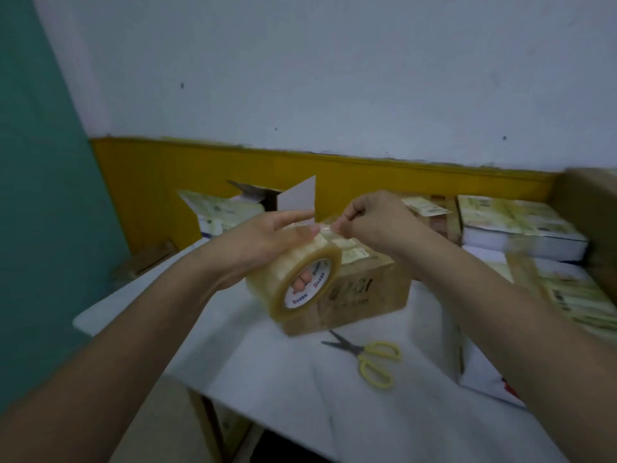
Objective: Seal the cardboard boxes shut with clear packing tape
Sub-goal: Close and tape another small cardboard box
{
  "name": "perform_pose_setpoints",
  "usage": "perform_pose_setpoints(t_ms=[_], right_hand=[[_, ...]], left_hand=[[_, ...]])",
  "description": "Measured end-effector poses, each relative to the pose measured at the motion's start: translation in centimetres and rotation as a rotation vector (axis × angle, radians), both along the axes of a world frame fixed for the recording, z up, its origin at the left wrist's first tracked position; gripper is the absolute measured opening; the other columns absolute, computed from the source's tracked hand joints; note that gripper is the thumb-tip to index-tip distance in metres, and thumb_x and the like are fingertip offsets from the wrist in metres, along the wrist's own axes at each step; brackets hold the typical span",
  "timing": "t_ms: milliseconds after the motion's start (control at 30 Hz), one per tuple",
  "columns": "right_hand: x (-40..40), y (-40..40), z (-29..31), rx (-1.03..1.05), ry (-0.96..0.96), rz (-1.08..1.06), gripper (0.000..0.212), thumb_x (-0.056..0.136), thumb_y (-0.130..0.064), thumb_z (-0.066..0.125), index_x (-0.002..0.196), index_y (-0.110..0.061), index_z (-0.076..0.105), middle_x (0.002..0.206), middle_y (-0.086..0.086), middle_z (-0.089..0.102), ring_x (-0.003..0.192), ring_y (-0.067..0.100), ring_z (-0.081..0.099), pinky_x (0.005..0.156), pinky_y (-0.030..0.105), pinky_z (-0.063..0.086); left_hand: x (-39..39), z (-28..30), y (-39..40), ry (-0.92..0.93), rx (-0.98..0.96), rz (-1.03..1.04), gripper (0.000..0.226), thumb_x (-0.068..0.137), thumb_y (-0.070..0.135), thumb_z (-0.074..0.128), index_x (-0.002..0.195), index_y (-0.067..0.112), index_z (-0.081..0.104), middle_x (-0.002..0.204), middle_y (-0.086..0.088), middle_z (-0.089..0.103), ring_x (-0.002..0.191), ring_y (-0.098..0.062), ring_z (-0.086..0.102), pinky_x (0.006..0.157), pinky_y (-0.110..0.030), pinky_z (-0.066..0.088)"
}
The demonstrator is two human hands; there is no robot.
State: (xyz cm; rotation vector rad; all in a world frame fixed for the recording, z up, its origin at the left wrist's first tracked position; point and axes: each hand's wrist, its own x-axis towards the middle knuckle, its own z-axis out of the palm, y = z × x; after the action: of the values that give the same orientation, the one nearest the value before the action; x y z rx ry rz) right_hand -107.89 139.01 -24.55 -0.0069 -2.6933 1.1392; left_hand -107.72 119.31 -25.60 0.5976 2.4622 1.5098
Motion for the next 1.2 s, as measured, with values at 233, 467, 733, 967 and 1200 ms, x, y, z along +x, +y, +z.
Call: perform_pose_setpoints(t_ms=[233, 467, 733, 967, 1200], right_hand=[[-0.8, -11.0, -5.1, 0.077, -0.091, 0.263, 0.018, 0.083, -0.023, 0.077, 0.079, -0.006, 0.076, 0.083, 0.002, 0.073, 0.082, 0.013, 0.065, 0.075, 0.026, 0.05], [-0.9, -16.7, -11.3, 0.254, -0.162, 0.439, 0.02, 0.087, -0.028, 0.075, 0.079, -0.009, 0.074, 0.08, -0.004, 0.067, 0.082, 0.012, 0.06, 0.07, 0.021, 0.042], [-3.2, -17.3, -17.2, 0.392, -0.206, 0.409, 0.021, 0.087, -0.027, 0.072, 0.083, -0.006, 0.074, 0.093, 0.006, 0.07, 0.095, 0.02, 0.063, 0.074, 0.022, 0.041], [-4.4, -18.6, -18.6, 0.571, -0.247, 0.376, 0.03, 0.093, -0.035, 0.066, 0.096, -0.005, 0.064, 0.107, 0.014, 0.066, 0.101, 0.029, 0.062, 0.074, 0.029, 0.045], [-3.5, -17.8, -19.2, 0.678, -0.096, 0.174, 0.061, 0.087, -0.055, 0.066, 0.115, -0.003, 0.049, 0.115, 0.014, 0.062, 0.108, 0.03, 0.06, 0.072, 0.032, 0.038]], left_hand=[[5.3, -4.6, -10.0, -0.101, -0.137, 0.366, 0.058, 0.089, 0.06, 0.064, 0.142, 0.04, 0.054, 0.127, 0.007, 0.068, 0.102, -0.013, 0.071, 0.096, -0.038, 0.056], [8.9, -12.7, -15.5, -0.263, -0.381, 0.469, 0.068, 0.097, 0.055, 0.055, 0.157, 0.029, 0.034, 0.156, 0.006, 0.043, 0.11, -0.005, 0.048, 0.07, -0.011, 0.037], [6.5, -19.3, -15.2, -0.296, -0.233, 0.514, 0.092, 0.096, 0.057, 0.057, 0.162, 0.029, -0.002, 0.163, 0.0, 0.033, 0.141, -0.022, 0.044, 0.091, -0.019, 0.035], [4.9, -21.2, -14.3, -0.275, -0.15, 0.602, 0.1, 0.094, 0.056, 0.059, 0.16, 0.032, -0.011, 0.16, 0.0, 0.039, 0.137, -0.025, 0.048, 0.092, -0.02, 0.035], [3.0, -21.5, -12.8, -0.251, -0.303, 0.684, 0.107, 0.091, 0.071, 0.051, 0.157, 0.03, -0.022, 0.155, -0.009, 0.044, 0.13, -0.033, 0.053, 0.095, -0.035, 0.045]])
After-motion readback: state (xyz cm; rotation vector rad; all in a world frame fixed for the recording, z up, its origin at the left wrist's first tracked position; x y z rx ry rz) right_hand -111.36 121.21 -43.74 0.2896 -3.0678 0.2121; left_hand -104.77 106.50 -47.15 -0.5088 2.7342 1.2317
